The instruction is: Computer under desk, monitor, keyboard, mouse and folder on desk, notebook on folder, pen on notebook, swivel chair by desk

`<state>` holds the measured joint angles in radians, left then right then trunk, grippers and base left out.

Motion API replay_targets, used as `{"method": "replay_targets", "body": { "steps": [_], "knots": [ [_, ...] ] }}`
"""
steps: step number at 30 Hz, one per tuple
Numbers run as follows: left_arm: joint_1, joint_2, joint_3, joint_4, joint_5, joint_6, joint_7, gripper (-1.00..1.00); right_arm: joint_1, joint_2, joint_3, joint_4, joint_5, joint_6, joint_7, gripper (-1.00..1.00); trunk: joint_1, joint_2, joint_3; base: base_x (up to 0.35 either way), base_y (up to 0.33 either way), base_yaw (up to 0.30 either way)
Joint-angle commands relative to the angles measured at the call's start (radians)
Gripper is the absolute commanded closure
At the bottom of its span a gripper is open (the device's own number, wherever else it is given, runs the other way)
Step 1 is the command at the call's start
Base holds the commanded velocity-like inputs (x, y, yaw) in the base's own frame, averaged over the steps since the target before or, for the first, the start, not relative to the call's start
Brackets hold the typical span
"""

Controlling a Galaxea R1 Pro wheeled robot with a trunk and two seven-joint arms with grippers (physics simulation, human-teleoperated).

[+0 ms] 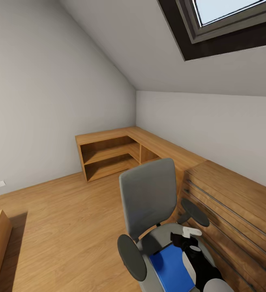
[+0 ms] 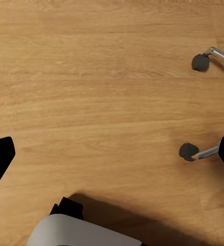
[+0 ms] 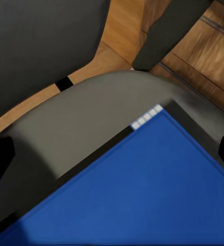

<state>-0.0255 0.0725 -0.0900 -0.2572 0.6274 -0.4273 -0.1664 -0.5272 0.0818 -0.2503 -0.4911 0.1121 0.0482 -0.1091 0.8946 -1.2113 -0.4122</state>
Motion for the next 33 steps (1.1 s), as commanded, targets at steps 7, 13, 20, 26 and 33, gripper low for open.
{"method": "replay_targets", "body": {
  "steps": [7,13,20,26,33],
  "knots": [
    [-0.001,0.0,-0.008,0.001,0.011,-0.013,-0.001,-1.0,0.0,0.0,-0.005,-0.003,0.011,0.014,-0.008,-1.0,0.019,-0.036,-0.017,0.001,0.0,0.0],
    [-0.001,0.0,-0.008,0.001,0.011,-0.015,-0.001,-1.0,0.0,0.0,-0.004,-0.003,0.011,0.015,-0.01,-1.0,0.042,-0.078,-0.036,0.0,0.0,0.0],
    [-0.001,0.0,-0.008,0.001,0.011,-0.016,-0.001,-1.0,0.0,0.0,-0.004,-0.003,0.01,0.013,-0.01,-1.0,0.069,-0.127,-0.057,0.0,0.0,0.0],
    [-0.001,0.0,-0.008,0.001,0.011,-0.016,-0.001,-1.0,0.0,0.0,-0.004,-0.004,0.01,0.011,-0.011,-1.0,0.092,-0.169,-0.076,0.0,0.0,0.0],
    [-0.001,0.012,-0.008,-0.02,0.011,-0.015,0.002,-1.0,0.0,0.0,-0.004,-0.005,0.009,0.007,-0.011,-1.0,0.119,-0.218,-0.098,0.0,0.0,0.0]
  ]
}}
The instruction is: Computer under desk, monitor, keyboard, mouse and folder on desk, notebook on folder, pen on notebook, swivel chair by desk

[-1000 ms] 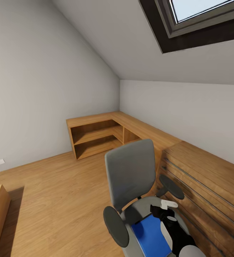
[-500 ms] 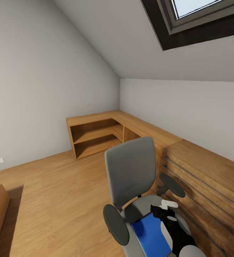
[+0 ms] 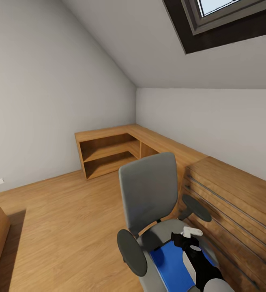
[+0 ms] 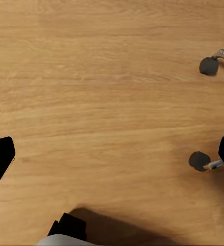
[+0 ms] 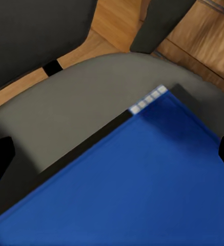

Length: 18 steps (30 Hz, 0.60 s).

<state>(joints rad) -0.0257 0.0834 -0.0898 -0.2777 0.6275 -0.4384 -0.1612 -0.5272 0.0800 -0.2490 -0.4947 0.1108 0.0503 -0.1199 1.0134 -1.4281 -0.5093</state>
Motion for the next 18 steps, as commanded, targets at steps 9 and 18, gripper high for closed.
{"method": "replay_targets", "body": {
  "steps": [9,18],
  "knots": [
    [-0.001,0.097,-0.008,-0.205,0.01,0.086,0.013,-1.0,0.0,0.002,-0.006,-0.004,0.01,0.004,-0.001,-1.0,0.035,-0.064,-0.029,0.0,0.0,0.0],
    [0.0,0.162,0.015,-0.466,0.024,0.408,0.023,-1.0,0.0,0.002,-0.005,-0.014,0.01,0.005,-0.001,-1.0,0.054,-0.099,-0.045,0.0,0.0,0.0]
  ]
}}
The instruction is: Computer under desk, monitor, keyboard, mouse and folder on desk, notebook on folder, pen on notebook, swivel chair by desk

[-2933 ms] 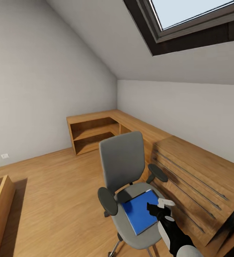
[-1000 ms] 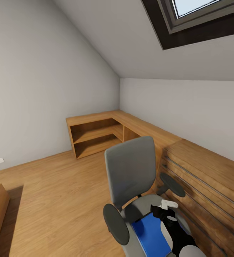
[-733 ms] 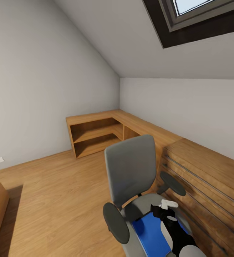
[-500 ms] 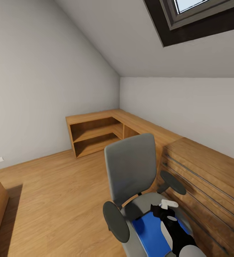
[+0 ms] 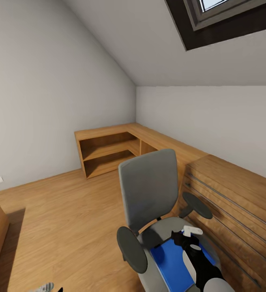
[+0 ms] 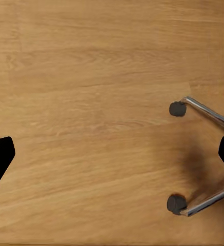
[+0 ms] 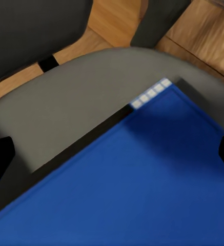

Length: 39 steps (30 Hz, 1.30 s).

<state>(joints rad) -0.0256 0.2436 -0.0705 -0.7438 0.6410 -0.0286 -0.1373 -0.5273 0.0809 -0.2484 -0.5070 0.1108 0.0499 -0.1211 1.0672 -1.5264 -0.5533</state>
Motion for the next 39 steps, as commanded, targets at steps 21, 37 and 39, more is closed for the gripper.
{"method": "replay_targets", "body": {
  "steps": [21,37,39],
  "knots": [
    [0.0,-0.055,0.033,0.028,0.016,-0.011,-0.002,-1.0,0.0,0.002,-0.003,-0.052,0.01,0.014,0.0,-1.0,0.0,-0.001,-0.001,0.059,0.0,0.0],
    [-0.001,-0.055,0.036,0.035,0.015,-0.051,-0.001,-1.0,0.0,0.001,-0.004,-0.05,0.009,0.092,0.003,-1.0,0.0,-0.001,-0.001,0.035,0.0,0.0],
    [-0.001,-0.056,0.036,0.035,0.015,-0.051,0.0,-1.0,0.0,0.002,-0.005,-0.05,0.009,0.102,0.004,-1.0,0.008,-0.015,-0.007,0.002,0.0,0.0]
  ]
}}
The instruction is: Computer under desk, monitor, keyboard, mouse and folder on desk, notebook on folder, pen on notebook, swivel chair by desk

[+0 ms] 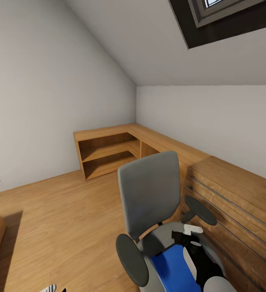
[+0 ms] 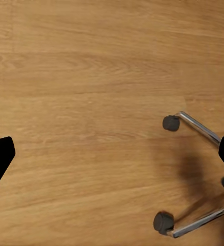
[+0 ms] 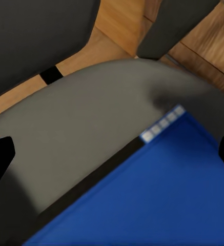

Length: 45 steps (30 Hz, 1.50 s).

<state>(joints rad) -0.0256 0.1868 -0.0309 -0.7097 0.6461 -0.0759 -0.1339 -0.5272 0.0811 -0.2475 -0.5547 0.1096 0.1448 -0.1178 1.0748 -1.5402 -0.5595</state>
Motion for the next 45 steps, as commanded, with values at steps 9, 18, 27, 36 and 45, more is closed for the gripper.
{"method": "replay_targets", "body": {
  "steps": [9,18,27,36,45],
  "knots": [
    [-0.001,0.0,0.0,0.001,0.012,-0.004,-0.001,-1.0,0.0,0.002,-0.004,-0.002,0.011,0.016,0.003,-1.0,0.035,-0.064,-0.029,0.0,0.0,0.0],
    [-0.001,0.0,0.002,0.001,0.012,-0.004,-0.001,-1.0,0.0,0.002,-0.004,-0.002,0.012,0.016,0.002,-1.0,0.069,-0.127,-0.057,0.0,0.0,0.0],
    [-0.001,-0.001,0.002,0.001,0.012,-0.004,-0.001,-1.0,0.0,0.003,-0.004,-0.002,0.012,0.016,-0.002,-1.0,0.104,-0.19,-0.086,0.0,0.0,0.0],
    [-0.001,-0.001,0.002,0.001,0.012,-0.004,-0.001,-1.0,0.0,0.003,-0.004,-0.002,0.012,0.016,-0.004,-1.0,0.138,-0.253,-0.114,0.0,0.0,0.0],
    [-0.001,-0.001,0.002,0.001,0.012,-0.004,-0.001,-1.0,0.0,0.003,-0.004,-0.002,0.012,0.016,-0.005,-1.0,0.165,-0.302,-0.136,0.0,0.0,0.0]
  ]
}}
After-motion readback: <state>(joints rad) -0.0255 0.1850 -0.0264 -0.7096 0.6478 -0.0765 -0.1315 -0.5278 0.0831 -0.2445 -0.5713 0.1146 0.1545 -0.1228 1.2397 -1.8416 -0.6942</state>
